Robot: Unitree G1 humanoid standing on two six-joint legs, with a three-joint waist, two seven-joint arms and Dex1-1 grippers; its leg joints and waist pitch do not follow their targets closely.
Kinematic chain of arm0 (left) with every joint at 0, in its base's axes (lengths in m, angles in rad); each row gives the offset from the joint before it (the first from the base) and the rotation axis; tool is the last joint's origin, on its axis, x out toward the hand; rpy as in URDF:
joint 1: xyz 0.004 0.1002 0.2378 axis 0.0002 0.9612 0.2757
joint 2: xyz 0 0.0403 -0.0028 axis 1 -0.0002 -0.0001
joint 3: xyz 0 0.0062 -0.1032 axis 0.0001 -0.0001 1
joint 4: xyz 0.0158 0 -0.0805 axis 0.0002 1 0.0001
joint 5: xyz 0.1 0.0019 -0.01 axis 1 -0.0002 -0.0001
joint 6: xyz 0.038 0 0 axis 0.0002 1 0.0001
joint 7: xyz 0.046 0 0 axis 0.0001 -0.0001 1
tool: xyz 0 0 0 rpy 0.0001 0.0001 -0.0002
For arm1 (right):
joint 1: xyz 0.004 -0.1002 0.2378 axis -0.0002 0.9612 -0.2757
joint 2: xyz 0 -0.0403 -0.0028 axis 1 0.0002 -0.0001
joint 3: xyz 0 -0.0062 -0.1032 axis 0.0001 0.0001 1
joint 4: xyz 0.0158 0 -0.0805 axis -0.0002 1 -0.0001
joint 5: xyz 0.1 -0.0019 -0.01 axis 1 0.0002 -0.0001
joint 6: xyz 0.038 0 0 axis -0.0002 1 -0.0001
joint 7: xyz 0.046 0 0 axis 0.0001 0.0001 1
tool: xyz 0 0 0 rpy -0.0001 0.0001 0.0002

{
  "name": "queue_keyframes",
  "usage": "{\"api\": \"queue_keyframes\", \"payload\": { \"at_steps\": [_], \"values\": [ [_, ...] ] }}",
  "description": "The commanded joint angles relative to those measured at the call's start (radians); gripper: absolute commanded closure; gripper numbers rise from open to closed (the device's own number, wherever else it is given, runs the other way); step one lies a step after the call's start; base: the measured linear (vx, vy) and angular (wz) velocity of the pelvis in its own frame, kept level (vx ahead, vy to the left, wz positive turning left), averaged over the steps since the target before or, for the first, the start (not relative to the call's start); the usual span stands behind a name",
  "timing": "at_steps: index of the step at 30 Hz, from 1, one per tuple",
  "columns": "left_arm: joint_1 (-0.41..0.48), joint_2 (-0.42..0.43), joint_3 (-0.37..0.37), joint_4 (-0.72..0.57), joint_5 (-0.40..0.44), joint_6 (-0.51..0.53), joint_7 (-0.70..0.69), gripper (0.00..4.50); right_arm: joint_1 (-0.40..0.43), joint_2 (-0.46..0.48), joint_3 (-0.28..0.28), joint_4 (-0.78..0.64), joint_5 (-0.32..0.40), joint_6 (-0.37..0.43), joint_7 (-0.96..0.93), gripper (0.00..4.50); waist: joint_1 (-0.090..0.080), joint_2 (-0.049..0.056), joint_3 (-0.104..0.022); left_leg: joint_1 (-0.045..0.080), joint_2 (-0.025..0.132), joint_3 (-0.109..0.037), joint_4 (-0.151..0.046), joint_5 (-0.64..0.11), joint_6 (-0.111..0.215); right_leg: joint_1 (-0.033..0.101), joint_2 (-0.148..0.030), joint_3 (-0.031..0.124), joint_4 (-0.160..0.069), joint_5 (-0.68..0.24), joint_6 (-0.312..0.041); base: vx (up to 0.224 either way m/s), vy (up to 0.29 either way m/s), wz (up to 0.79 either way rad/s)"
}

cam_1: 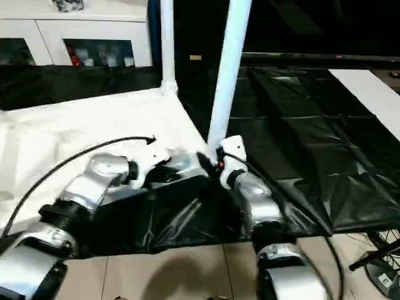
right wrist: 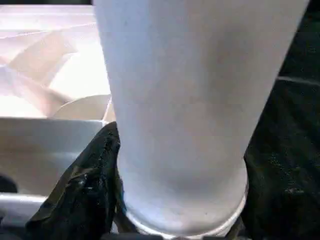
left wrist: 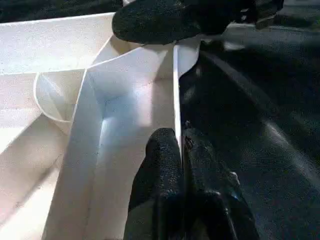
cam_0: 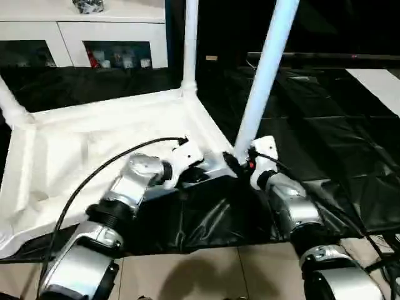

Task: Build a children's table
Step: Rotate leg to tighten

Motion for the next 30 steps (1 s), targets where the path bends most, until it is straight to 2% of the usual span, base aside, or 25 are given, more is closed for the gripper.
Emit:
{"api": "queue_keyframes", "payload": {
  "at_steps": [1, 3, 5, 7, 9, 11, 14, 20, 24, 29, 30],
  "values": [
    [0.000, -0.084, -0.057, -0.033, -0.014, -0.030, -0.003, 4.50, -0.027, 0.076, 0.052, 0.021, -0.023, -0.016, 0.013, 1.20, -0.001, 0.004, -0.062, 0.002, 0.025, -0.005, -0.063, -0.271, 0.038, 0.047, -0.059, 0.056, -0.074, -0.335, -0.171, 0.000, 0.000, 0.00],
    [0.011, -0.063, -0.070, -0.046, -0.005, -0.055, -0.025, 4.50, -0.031, 0.072, 0.036, 0.018, -0.001, -0.017, 0.045, 1.06, -0.001, 0.006, -0.061, 0.001, 0.026, -0.005, -0.064, -0.273, 0.041, 0.049, -0.060, 0.057, -0.073, -0.331, -0.173, 0.000, 0.000, 0.00],
    [0.021, -0.036, -0.077, -0.058, -0.011, -0.094, -0.066, 4.50, -0.029, 0.050, 0.043, 0.005, 0.001, -0.020, 0.098, 0.98, -0.001, 0.007, -0.062, 0.000, 0.028, -0.006, -0.065, -0.277, 0.045, 0.051, -0.060, 0.056, -0.071, -0.316, -0.177, 0.000, 0.000, 0.00],
    [0.029, -0.003, -0.077, -0.069, -0.022, -0.107, -0.119, 4.50, -0.030, 0.008, 0.067, 0.001, -0.003, -0.028, 0.183, 0.78, -0.003, 0.007, -0.063, -0.001, 0.028, -0.005, -0.063, -0.270, 0.050, 0.052, -0.059, 0.058, -0.068, -0.290, -0.186, 0.000, 0.000, 0.00],
    [0.033, 0.010, -0.077, -0.073, -0.030, -0.117, -0.148, 4.50, -0.030, -0.010, 0.078, 0.000, -0.005, -0.032, 0.223, 0.78, -0.002, 0.006, -0.064, -0.003, 0.027, -0.004, -0.062, -0.256, 0.060, 0.055, -0.059, 0.058, -0.066, -0.271, -0.196, 0.000, 0.000, 0.00],
    [0.033, 0.037, -0.077, -0.065, -0.039, -0.139, -0.196, 4.50, -0.023, -0.049, 0.109, -0.017, -0.003, -0.038, 0.343, 0.78, -0.001, 0.006, -0.065, -0.005, 0.028, -0.003, -0.060, -0.236, 0.072, 0.056, -0.059, 0.058, -0.059, -0.230, -0.211, 0.000, 0.000, 0.00],
    [0.029, 0.066, -0.069, -0.047, -0.056, -0.145, -0.256, 4.50, -0.001, -0.108, 0.161, -0.064, 0.009, -0.039, 0.544, 0.78, -0.001, 0.004, -0.062, -0.003, 0.029, -0.002, -0.059, -0.247, 0.080, 0.057, -0.058, 0.057, -0.062, -0.248, -0.214, 0.000, 0.000, 0.00],
    [0.027, 0.103, -0.052, -0.031, -0.102, -0.163, -0.372, 4.50, 0.021, -0.183, 0.223, -0.122, 0.028, 0.014, 0.815, 0.78, 0.018, 0.003, -0.061, -0.001, 0.034, 0.001, -0.059, -0.248, 0.086, 0.056, -0.057, 0.056, -0.063, -0.287, -0.206, 0.000, 0.000, 0.00],
    [0.025, 0.127, -0.060, -0.032, -0.111, -0.171, -0.423, 4.50, 0.009, -0.199, 0.240, -0.116, 0.030, 0.032, 0.881, 1.05, 0.025, 0.004, -0.061, 0.002, 0.034, 0.000, -0.060, -0.255, 0.072, 0.053, -0.059, 0.056, -0.065, -0.316, -0.202, 0.000, 0.000, 0.00],
    [0.005, 0.159, -0.069, -0.005, -0.101, -0.196, -0.471, 4.50, -0.018, -0.207, 0.252, -0.094, 0.028, 0.045, 0.945, 1.41, 0.025, 0.006, -0.062, 0.002, 0.034, -0.001, -0.061, -0.255, 0.062, 0.053, -0.058, 0.056, -0.063, -0.303, -0.206, 0.000, 0.000, 0.00],
    [0.005, 0.159, -0.069, -0.005, -0.101, -0.196, -0.471, 4.50, -0.018, -0.207, 0.252, -0.094, 0.028, 0.045, 0.945, 1.61, 0.026, 0.007, -0.062, 0.002, 0.034, -0.001, -0.060, -0.255, 0.062, 0.053, -0.058, 0.056, -0.062, -0.301, -0.207, 0.000, 0.000, 0.00]
  ]
}}
